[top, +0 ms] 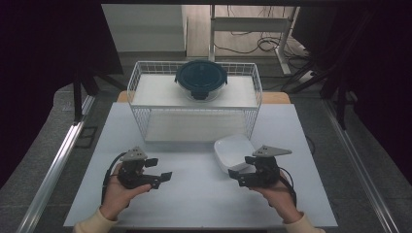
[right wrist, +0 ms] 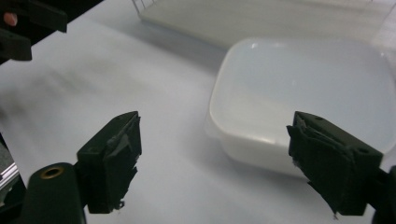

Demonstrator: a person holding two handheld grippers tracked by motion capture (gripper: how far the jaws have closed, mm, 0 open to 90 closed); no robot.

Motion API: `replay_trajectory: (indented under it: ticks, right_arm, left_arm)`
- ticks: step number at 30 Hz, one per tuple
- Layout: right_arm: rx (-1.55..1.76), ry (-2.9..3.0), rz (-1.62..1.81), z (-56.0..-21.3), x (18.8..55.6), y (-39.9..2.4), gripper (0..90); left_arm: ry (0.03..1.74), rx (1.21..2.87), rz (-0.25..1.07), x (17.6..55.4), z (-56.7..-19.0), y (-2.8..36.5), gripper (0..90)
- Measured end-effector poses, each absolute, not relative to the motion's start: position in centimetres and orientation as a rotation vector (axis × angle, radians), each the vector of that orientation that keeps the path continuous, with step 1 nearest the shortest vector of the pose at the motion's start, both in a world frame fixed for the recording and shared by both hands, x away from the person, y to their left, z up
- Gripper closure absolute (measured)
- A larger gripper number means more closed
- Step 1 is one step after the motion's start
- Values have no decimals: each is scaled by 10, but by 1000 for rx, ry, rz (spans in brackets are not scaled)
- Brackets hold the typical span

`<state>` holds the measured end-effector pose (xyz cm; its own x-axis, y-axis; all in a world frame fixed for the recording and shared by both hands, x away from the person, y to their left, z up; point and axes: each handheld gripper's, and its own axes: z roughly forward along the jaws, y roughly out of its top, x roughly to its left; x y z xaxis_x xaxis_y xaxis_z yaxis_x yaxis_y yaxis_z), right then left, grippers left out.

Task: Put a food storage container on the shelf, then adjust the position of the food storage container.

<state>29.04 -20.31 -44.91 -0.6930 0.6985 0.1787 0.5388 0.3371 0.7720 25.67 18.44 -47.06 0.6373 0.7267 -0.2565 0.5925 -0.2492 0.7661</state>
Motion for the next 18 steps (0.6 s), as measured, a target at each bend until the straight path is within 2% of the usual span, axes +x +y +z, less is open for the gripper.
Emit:
replay_trajectory:
  ticks: [13, 18]
  right_arm:
    - [1136, 2425, 1294, -452, 288, -209, 226]
    - [1139, 2436, 1317, -449, 291, -212, 282]
  left_arm:
    - [1088, 1941, 202, 254, -479, 194, 211]
    - [1099, 1945, 196, 250, -482, 196, 210]
